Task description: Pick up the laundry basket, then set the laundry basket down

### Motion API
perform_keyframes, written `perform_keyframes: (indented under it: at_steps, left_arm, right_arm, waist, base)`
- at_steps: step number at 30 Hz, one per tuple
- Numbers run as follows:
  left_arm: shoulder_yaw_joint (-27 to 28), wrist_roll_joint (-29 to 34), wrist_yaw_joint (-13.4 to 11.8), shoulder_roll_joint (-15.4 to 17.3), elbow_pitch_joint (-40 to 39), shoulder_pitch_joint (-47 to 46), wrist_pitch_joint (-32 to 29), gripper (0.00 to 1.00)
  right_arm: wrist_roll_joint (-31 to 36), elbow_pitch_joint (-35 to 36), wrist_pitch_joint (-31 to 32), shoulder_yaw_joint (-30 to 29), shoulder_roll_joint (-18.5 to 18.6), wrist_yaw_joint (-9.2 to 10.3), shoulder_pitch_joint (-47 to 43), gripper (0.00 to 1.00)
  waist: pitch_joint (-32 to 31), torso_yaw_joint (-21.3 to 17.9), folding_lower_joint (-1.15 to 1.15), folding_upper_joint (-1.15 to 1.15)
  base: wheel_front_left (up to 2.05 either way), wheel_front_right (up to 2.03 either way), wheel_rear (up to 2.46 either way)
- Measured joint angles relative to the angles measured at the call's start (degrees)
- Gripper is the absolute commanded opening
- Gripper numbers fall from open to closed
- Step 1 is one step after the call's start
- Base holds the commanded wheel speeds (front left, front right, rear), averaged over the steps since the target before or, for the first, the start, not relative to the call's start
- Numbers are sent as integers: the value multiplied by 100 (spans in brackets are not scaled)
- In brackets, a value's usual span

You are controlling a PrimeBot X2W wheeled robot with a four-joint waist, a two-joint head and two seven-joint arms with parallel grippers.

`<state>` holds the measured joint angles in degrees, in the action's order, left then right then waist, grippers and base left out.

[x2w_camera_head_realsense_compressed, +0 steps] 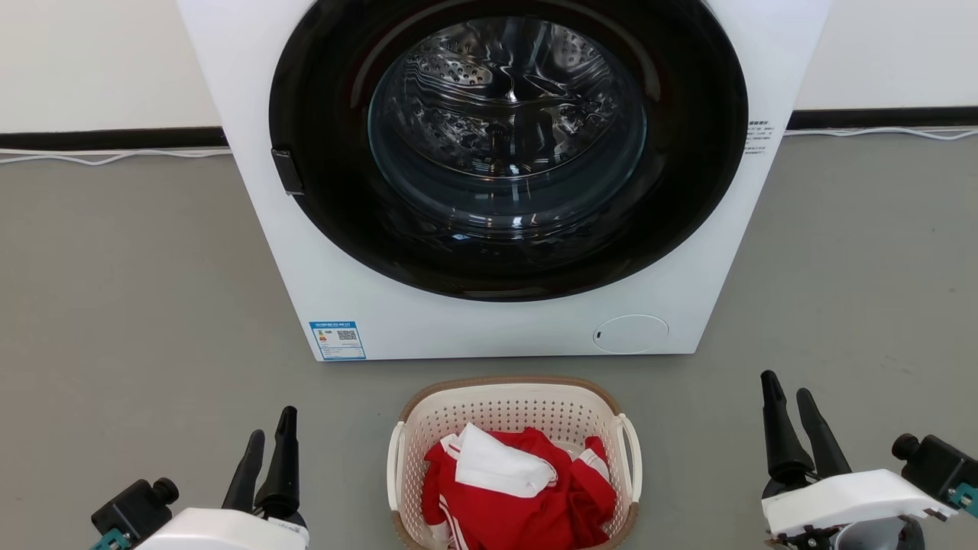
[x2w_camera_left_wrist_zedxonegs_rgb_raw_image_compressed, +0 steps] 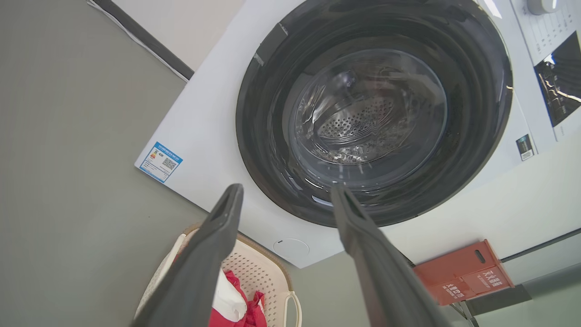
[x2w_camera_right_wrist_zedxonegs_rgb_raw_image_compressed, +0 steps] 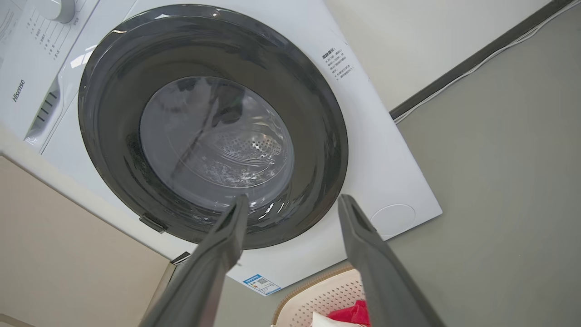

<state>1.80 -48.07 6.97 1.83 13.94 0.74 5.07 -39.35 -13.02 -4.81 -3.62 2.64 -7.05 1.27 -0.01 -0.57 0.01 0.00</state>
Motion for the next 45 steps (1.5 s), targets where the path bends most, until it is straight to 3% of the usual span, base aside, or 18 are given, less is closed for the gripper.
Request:
perform_keyframes:
  at_steps: [45]
  left_arm:
    - [-45,2943,-24,35,-300,232,724,100]
  right_arm:
    - [3151,-9,-738,122,-2,-3,-120,100]
  waist:
    - [57,-62,-1,0]
  base:
    - [0,0,0]
